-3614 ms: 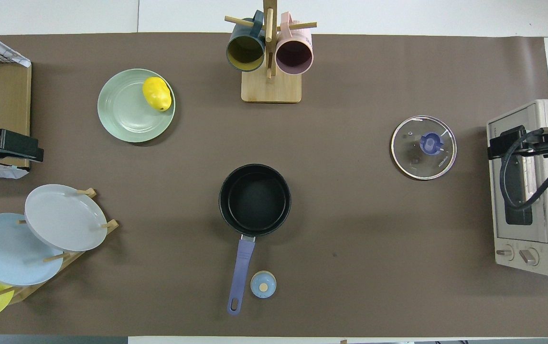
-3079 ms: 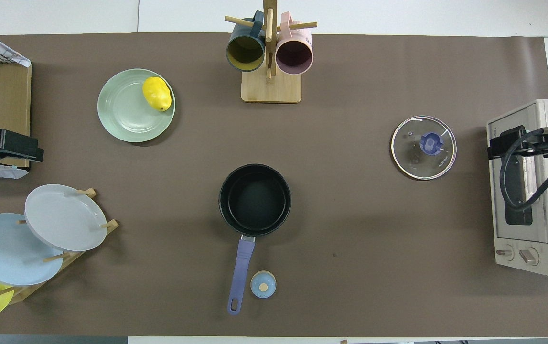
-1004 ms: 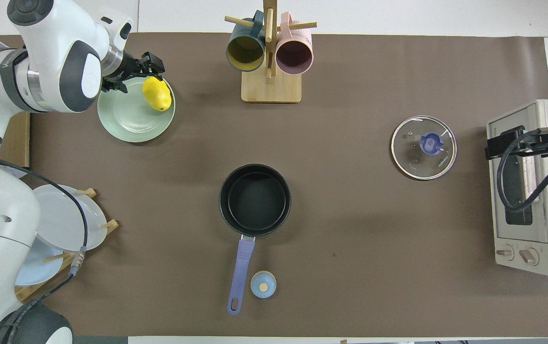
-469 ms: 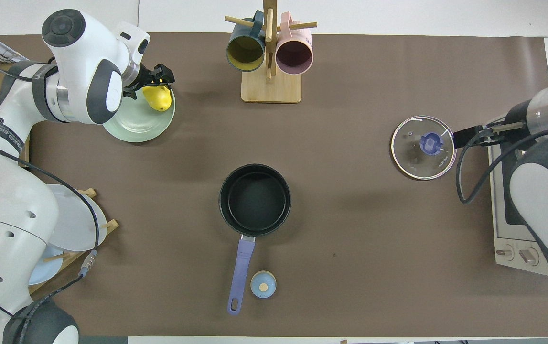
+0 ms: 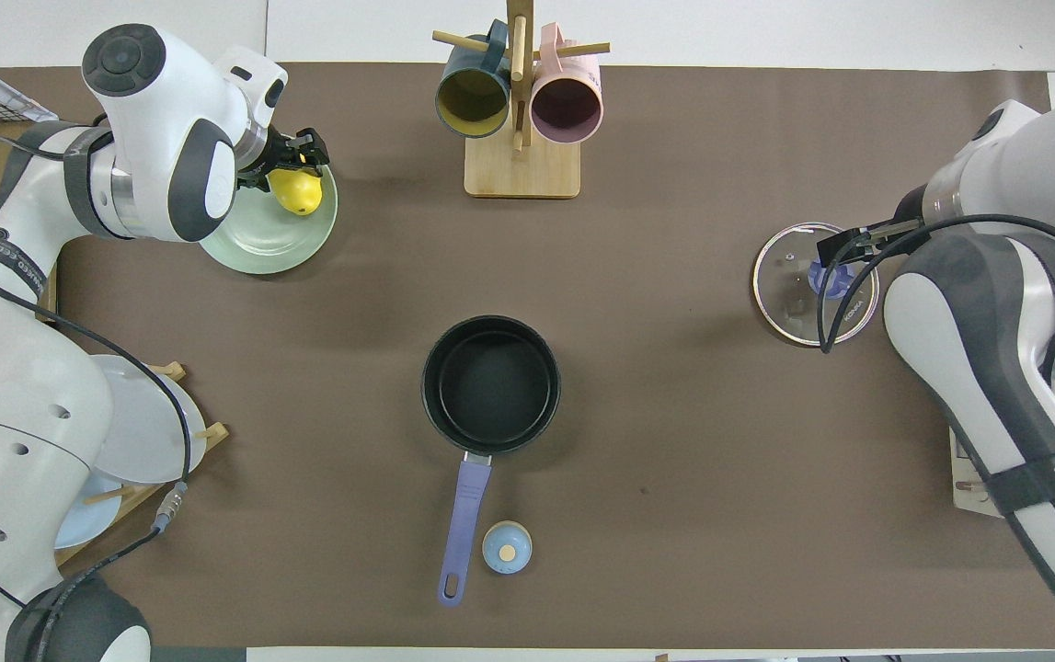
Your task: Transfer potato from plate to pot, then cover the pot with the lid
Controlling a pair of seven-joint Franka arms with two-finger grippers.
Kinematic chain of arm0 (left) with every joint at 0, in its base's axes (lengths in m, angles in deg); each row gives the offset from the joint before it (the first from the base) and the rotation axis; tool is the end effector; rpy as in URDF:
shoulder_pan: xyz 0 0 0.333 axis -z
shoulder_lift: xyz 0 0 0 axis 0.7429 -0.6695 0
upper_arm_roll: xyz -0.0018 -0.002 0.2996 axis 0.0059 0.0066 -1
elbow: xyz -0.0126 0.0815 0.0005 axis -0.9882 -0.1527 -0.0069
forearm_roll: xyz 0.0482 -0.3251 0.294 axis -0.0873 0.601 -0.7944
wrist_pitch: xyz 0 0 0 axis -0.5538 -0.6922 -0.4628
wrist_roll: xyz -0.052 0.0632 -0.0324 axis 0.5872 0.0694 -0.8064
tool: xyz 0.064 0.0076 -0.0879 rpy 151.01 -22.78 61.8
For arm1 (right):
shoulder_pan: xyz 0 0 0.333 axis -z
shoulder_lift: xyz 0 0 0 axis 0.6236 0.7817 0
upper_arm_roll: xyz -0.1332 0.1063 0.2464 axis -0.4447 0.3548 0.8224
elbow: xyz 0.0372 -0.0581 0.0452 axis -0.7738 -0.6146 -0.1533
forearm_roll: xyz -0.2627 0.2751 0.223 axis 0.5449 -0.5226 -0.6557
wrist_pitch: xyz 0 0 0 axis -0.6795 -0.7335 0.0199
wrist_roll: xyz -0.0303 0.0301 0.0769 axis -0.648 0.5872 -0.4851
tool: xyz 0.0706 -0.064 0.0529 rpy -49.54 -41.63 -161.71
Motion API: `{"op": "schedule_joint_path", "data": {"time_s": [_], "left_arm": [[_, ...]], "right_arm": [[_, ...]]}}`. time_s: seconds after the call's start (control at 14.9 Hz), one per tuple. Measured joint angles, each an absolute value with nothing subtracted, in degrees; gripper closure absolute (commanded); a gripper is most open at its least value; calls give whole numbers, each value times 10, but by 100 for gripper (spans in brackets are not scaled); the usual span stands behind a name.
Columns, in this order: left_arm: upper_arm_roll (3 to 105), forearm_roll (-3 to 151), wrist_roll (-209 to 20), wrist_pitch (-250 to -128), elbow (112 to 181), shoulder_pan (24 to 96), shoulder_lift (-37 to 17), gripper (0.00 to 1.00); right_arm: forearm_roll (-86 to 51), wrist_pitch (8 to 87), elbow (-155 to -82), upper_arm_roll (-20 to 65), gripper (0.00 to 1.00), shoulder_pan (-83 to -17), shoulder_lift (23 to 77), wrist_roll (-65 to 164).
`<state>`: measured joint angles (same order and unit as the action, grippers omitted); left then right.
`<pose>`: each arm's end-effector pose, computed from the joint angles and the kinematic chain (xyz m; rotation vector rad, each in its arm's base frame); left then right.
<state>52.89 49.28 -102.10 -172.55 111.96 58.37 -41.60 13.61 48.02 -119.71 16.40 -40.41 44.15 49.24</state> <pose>0.7658 -0.1635 0.2897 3.0680 0.2941 0.1340 0.6532 0.0290 0.4077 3.1214 0.2765 0.0980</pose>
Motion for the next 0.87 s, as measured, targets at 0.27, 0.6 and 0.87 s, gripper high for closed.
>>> {"op": "schedule_joint_path", "data": {"time_s": [0.27,0.6,0.87], "left_arm": [[529,492,-1021,-1726,1120,584,-416,89],[529,492,-1021,-1725,1120,583,-413,100],[529,492,-1021,-1693,1116,582,-372,100]], "right_arm": [[136,542,-1240,164,0,-404,449,493],[136,600,-1280,163,0,-403,453,518],[136,633,-1287,162,0,-389,477,537]]}}
